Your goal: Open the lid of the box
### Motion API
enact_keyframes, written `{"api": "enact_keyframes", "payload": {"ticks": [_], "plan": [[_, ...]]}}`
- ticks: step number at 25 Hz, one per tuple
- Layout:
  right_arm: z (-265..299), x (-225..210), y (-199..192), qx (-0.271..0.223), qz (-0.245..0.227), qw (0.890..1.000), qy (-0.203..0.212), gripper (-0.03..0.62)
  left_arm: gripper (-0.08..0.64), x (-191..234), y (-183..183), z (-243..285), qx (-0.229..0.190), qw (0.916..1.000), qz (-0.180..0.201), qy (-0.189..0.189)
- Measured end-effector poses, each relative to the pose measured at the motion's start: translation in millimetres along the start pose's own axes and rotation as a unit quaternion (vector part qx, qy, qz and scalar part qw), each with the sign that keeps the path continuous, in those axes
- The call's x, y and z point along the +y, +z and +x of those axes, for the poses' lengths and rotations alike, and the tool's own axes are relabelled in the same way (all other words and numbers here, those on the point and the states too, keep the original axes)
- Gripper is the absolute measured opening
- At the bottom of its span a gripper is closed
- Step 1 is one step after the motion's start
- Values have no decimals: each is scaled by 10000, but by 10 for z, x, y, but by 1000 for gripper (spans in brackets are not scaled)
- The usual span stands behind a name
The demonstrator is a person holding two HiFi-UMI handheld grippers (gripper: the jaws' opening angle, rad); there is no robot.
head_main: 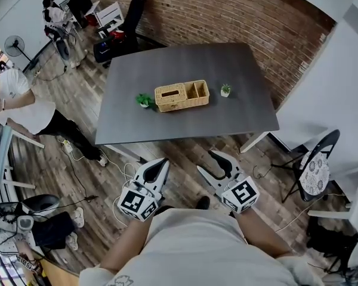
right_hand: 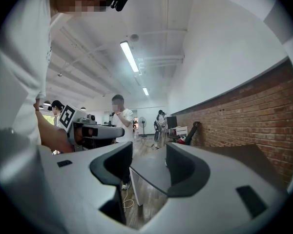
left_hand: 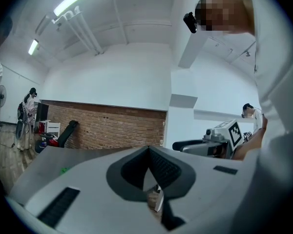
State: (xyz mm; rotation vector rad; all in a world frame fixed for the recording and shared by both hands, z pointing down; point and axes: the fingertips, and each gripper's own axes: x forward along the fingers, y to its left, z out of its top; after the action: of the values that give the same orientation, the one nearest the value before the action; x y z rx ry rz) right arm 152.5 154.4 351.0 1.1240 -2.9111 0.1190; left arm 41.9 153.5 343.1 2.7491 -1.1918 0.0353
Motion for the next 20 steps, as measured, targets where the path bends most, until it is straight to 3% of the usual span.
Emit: {"api": "enact_keyframes", "payload": {"ticks": [11, 20], "plan": [[159, -349, 20, -14, 36, 10000, -8, 216, 11, 139, 6, 428, 59, 9999, -86, -106], [621, -597, 88, 90, -80, 9998, -133, 216, 11, 526, 146, 844, -53, 9988, -100, -476]]}}
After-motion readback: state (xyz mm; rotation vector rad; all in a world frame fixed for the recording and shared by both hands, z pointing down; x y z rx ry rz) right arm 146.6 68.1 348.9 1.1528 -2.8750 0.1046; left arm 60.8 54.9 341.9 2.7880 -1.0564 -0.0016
